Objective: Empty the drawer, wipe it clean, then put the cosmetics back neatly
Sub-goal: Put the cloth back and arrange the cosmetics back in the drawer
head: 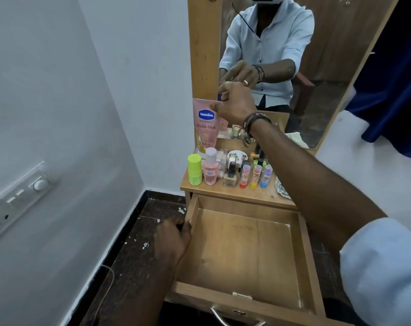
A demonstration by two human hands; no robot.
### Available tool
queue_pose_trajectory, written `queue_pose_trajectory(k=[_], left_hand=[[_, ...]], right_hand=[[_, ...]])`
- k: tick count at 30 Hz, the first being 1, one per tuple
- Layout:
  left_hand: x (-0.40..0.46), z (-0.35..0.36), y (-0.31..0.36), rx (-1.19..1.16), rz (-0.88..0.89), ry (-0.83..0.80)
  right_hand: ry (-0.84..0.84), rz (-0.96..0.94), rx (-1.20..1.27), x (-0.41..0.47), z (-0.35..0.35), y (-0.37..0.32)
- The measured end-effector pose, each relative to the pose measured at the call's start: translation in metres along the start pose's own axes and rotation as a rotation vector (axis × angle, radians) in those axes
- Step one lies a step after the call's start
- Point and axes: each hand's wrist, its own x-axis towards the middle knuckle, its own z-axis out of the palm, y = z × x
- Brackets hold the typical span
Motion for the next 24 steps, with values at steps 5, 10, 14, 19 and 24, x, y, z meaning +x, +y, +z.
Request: queue_pose_trajectory(k=[5,10,14,19,24], left_hand=[[0.000,0.000,0.000,-0.004,-0.004,-0.006],[-0.001,-0.002,0.002,-0.009,-0.020,-0.026],[-0.002,-0.002,0.002,-0.011,-0.026,-0.033],[-0.002,-0.002,0.002,-0.002,-0.021,-0.023],[-0.001,0.000,0.002,-0.004,-0.014,0.013]], right_hand=[[-0.073,0.035,-0.087,0.013,0.018,0.004],[0.012,0.064,-0.049,0.007,0.027,0.014],[0.093,0.076,0.046,0.005,0.027,0.014],[0.223,0.005,0.146,0.005,0.002,0.000],[0.371,-0.083,0.393,-0.025,-0.052,-0.017]])
